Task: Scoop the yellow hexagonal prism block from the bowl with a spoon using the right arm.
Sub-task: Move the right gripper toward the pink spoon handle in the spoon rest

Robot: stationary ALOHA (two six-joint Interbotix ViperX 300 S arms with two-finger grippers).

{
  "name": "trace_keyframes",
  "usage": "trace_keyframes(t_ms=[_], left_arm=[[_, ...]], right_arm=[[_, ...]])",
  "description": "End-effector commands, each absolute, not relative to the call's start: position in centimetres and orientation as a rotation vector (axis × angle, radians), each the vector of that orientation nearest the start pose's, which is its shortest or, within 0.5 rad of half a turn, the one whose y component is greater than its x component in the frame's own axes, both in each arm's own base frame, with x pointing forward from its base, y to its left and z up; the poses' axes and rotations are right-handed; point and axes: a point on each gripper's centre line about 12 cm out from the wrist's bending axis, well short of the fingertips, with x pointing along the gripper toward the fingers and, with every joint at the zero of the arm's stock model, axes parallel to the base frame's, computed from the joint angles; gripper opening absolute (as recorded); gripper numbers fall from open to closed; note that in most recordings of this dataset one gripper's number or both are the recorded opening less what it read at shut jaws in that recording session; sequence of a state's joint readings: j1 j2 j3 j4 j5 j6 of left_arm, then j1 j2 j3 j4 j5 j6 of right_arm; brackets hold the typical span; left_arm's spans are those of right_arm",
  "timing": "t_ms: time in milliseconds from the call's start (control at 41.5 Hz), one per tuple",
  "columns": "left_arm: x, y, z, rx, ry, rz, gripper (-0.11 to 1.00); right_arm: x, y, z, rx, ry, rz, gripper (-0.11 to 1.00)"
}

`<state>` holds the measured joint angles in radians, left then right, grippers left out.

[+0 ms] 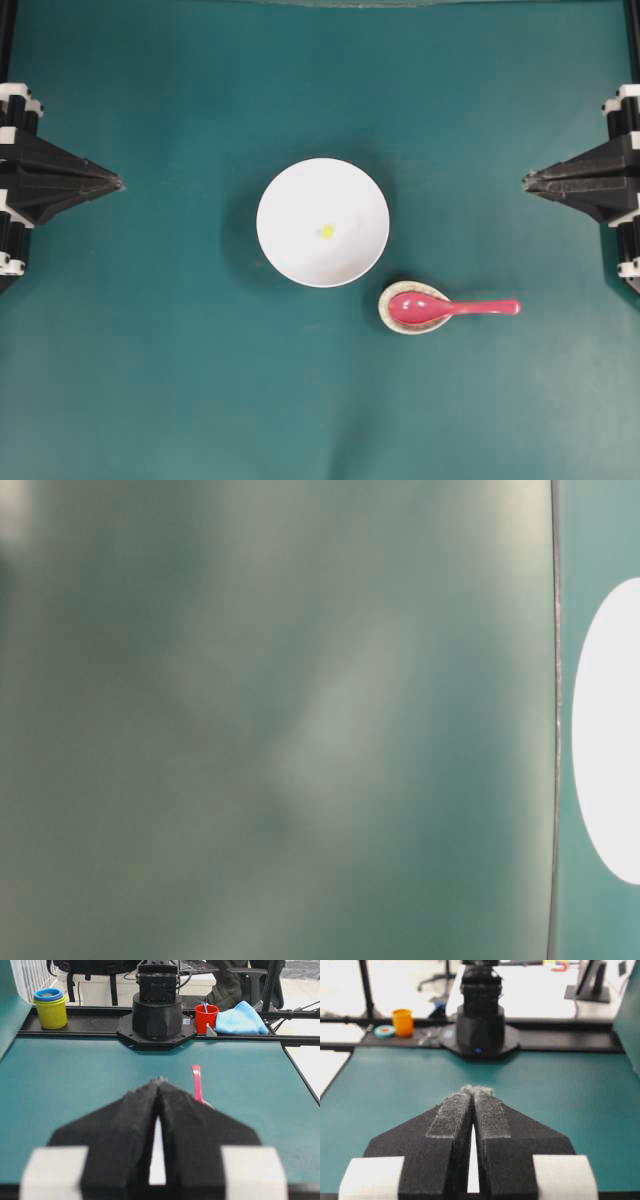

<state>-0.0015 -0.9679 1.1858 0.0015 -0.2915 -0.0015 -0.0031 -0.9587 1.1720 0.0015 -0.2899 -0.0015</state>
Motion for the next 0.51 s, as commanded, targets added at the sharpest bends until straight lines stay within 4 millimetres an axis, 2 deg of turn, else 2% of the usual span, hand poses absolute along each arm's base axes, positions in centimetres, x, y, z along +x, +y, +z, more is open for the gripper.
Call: trace_keyframes(t_ms=[0,386,458,482], left_arm=[[20.02,0.00,29.81,0.009,-0.074,-0.001,-0.01],[20.03,0.00,29.69,0.009,-0.063,-0.001,0.00],[20.03,0.00,29.69,0.011,-0.063,0.000,0.00],[20.03,0.03,29.69,0.011,-0.063,0.001,0.00]], right_arm=[[20.08,-0.13,30.05,0.001,-0.097,-0.007,0.00],[20.32,-0.13,29.73,0.000,-0.080,-0.007,0.01],[20.32,-0.14,29.71,0.003,-0.078,-0.007,0.08],[20.32,-0.10,29.71,0.003,-0.078,-0.005,0.14]])
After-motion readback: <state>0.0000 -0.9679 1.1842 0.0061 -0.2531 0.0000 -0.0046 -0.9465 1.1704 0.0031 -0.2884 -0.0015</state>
